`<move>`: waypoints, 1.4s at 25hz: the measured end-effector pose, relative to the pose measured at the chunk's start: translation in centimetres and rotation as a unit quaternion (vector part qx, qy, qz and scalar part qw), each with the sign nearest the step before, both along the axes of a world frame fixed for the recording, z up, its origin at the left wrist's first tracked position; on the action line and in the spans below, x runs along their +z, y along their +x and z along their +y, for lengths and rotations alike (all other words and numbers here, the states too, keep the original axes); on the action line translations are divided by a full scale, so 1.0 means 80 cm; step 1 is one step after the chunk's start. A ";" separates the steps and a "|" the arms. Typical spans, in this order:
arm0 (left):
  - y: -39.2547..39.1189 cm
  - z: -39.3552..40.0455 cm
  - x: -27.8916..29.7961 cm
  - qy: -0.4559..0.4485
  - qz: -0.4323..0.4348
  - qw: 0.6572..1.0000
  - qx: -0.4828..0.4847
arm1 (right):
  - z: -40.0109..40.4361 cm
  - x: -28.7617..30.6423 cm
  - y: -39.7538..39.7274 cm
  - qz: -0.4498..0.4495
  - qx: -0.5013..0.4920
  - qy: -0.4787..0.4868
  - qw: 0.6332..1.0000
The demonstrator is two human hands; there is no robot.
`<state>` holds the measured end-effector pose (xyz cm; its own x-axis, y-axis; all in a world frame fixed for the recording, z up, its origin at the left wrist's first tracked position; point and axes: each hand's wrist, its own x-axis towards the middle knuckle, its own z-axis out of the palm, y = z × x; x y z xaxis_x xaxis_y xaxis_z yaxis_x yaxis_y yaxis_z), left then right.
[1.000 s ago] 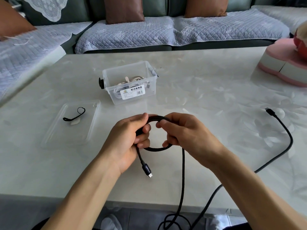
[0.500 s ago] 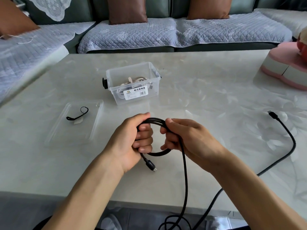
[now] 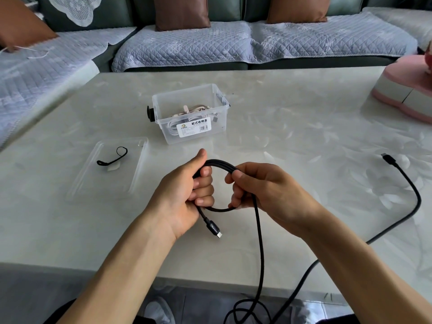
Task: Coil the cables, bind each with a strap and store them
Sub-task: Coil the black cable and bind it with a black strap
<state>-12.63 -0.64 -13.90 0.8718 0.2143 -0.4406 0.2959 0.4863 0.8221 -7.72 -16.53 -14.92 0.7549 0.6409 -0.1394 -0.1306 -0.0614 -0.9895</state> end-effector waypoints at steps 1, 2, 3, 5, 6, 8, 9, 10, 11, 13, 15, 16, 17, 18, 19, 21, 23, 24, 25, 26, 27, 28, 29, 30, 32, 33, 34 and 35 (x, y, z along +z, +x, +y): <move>0.000 -0.001 -0.001 0.002 0.002 1.000 0.000 | -0.002 0.001 0.000 0.000 0.003 -0.005 1.000; 0.001 -0.001 -0.002 0.006 0.004 1.000 -0.001 | -0.004 0.002 0.001 0.000 0.006 -0.014 1.000; 0.001 -0.002 -0.003 0.009 0.008 1.000 -0.003 | -0.005 0.002 0.001 -0.002 0.008 -0.023 1.000; 0.001 -0.002 -0.004 0.007 0.019 1.000 -0.009 | -0.007 0.001 0.002 -0.005 0.010 -0.034 0.999; 0.001 -0.002 -0.003 0.000 0.023 1.000 -0.013 | -0.007 0.001 0.002 -0.005 0.009 -0.033 0.999; 0.002 -0.002 -0.003 -0.011 0.025 1.000 -0.013 | -0.003 -0.002 0.001 0.014 0.006 -0.006 1.000; 0.002 -0.002 -0.003 -0.013 0.024 1.000 -0.009 | 0.000 -0.004 0.000 0.035 0.002 0.016 0.999; 0.002 -0.003 -0.005 -0.016 0.022 1.000 -0.001 | 0.003 -0.006 0.000 0.060 -0.002 0.037 0.997; 0.003 -0.003 -0.006 -0.022 0.017 1.000 0.005 | 0.006 -0.006 0.000 0.083 -0.008 0.056 0.995; 0.003 -0.004 -0.006 -0.035 0.002 0.999 -0.002 | 0.009 -0.006 0.001 0.098 -0.022 0.076 0.992; 0.002 -0.004 0.000 -0.001 -0.009 0.999 -0.042 | 0.005 -0.003 0.003 0.047 -0.026 0.047 0.997; 0.000 -0.003 0.003 0.048 -0.014 0.997 -0.066 | 0.003 -0.001 0.003 0.008 -0.019 0.020 1.000; -0.003 -0.002 0.007 0.103 -0.019 0.990 -0.089 | 0.001 0.001 0.003 -0.028 -0.009 -0.006 1.000; -0.004 -0.002 0.010 0.151 -0.024 0.983 -0.106 | 0.001 0.002 0.003 -0.051 0.001 -0.022 0.998; -0.005 -0.002 0.011 0.178 -0.027 0.977 -0.113 | 0.001 0.002 0.003 -0.054 0.007 -0.025 0.998; -0.005 -0.003 0.010 0.162 -0.024 0.982 -0.092 | 0.003 0.000 0.002 -0.030 0.010 -0.003 0.999; -0.002 -0.004 0.006 0.081 -0.023 0.996 -0.038 | 0.004 -0.002 0.002 -0.003 0.019 0.020 1.000; 0.000 -0.003 0.005 0.044 -0.029 0.998 -0.017 | 0.003 -0.004 0.001 0.009 0.027 0.028 0.999; 0.001 -0.002 0.004 0.017 -0.040 0.999 -0.007 | 0.003 -0.004 0.000 0.021 0.032 0.040 0.998; 0.001 -0.001 0.003 0.000 -0.055 0.998 -0.011 | 0.004 -0.003 -0.001 0.035 0.026 0.056 0.997; 0.001 -0.001 0.003 -0.010 -0.069 0.997 -0.023 | 0.004 -0.002 -0.001 0.051 0.010 0.078 0.996; -0.001 -0.002 0.003 -0.008 -0.084 0.996 -0.041 | 0.005 -0.002 0.000 0.067 -0.013 0.100 0.993; -0.003 -0.002 0.002 0.006 -0.098 0.993 -0.058 | 0.006 -0.001 0.002 0.081 -0.037 0.118 0.989; -0.004 -0.003 0.002 0.030 -0.110 0.991 -0.073 | 0.005 0.001 0.003 0.087 -0.056 0.127 0.986; -0.006 -0.002 0.006 0.075 -0.118 0.985 -0.097 | 0.005 0.002 0.005 0.070 -0.066 0.112 0.989; -0.006 -0.001 0.009 0.082 -0.109 0.985 -0.105 | 0.006 0.002 0.004 0.051 -0.057 0.095 0.992; -0.006 -0.002 0.012 0.083 -0.093 0.986 -0.109 | 0.007 0.003 0.002 0.032 -0.045 0.079 0.995; -0.005 -0.004 0.015 0.088 -0.075 0.988 -0.107 | 0.009 0.003 0.000 0.016 -0.033 0.066 0.997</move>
<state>-13.02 -0.93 -12.73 0.9578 0.0800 -0.2760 0.2455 0.2713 0.9307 -7.71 -15.79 -14.67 0.7932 0.6036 -0.0809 -0.1611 0.0797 -0.9837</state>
